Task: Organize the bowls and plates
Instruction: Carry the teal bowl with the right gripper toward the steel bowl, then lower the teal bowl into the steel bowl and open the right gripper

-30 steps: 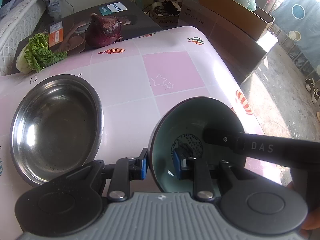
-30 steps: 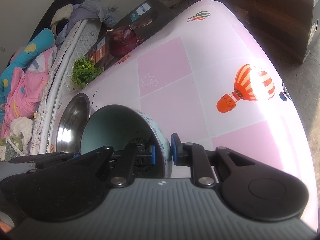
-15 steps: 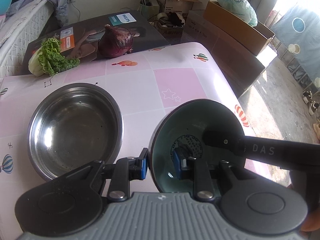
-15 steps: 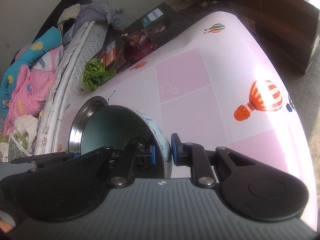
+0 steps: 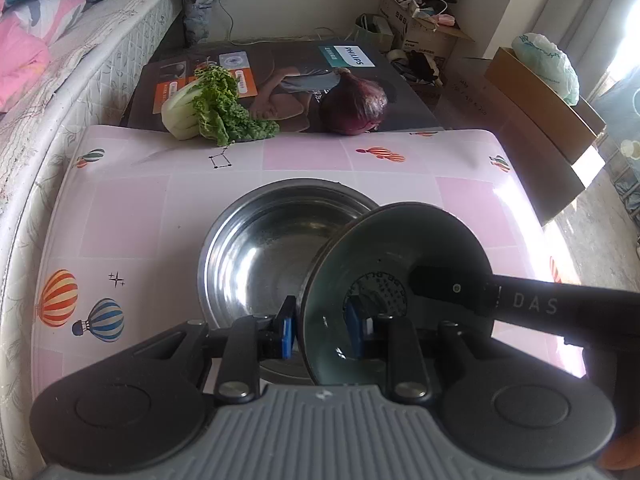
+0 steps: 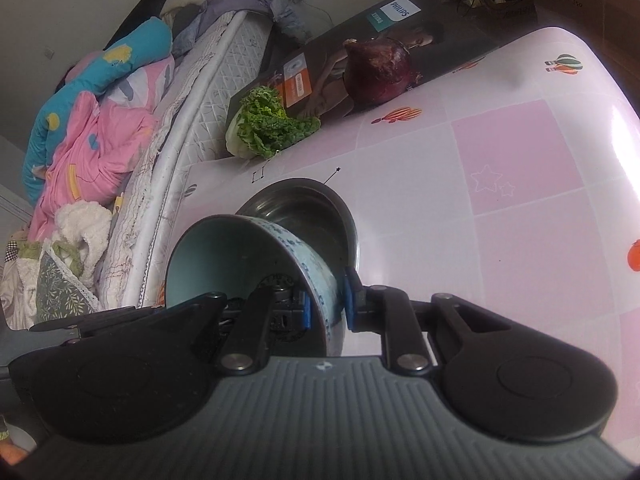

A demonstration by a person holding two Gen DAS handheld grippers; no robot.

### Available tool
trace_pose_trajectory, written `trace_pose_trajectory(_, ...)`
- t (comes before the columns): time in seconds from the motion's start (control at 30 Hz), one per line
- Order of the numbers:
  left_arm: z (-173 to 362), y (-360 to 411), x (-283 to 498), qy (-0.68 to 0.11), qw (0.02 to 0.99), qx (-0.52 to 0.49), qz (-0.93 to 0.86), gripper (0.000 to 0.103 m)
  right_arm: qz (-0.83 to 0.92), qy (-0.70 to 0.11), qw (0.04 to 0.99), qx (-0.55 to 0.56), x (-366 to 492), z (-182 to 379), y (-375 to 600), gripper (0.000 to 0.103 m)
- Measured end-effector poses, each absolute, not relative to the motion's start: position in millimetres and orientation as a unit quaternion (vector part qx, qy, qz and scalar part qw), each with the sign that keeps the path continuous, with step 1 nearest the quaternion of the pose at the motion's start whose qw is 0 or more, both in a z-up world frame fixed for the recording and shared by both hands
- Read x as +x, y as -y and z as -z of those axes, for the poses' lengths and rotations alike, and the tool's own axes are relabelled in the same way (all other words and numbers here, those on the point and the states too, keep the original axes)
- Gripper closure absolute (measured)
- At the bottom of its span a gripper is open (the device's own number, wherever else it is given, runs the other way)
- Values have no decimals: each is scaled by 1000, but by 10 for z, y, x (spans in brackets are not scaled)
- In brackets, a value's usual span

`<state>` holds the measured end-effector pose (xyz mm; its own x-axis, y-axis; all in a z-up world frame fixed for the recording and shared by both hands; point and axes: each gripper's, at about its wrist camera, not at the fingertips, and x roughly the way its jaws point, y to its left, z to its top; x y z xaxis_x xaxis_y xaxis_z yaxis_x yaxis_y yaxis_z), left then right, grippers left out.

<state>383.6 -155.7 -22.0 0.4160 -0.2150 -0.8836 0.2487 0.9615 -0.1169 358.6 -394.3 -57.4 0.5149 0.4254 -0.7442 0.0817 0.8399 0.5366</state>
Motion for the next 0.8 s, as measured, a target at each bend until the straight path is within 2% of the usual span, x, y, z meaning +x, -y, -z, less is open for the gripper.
trace_pose_trajectory(0.37, 531, 1235, 4220, -535, 838, 2, 108, 77, -103, -515, 814, 248, 4107, 945, 3563, 88)
trace_pose_trajectory(0.43, 580, 1225, 4227, -537, 836, 5, 108, 76, -98, -513, 819, 238, 4125, 960, 3560, 84)
trace_pose_trajectory(0.5, 596, 1214, 4218, -535, 838, 2, 112, 73, -97, -509, 822, 237, 4126, 947, 3579, 83)
trace_pose_trajectory(0.7, 519, 1195, 4197, -525, 843, -13, 119, 71, -95, -481, 838, 239, 4071, 763, 3702, 82)
trace_pose_trajectory(0.8, 446, 1148, 4147, -518, 845, -26, 129, 63, -98, -464, 844, 252, 3980, 616, 3774, 81)
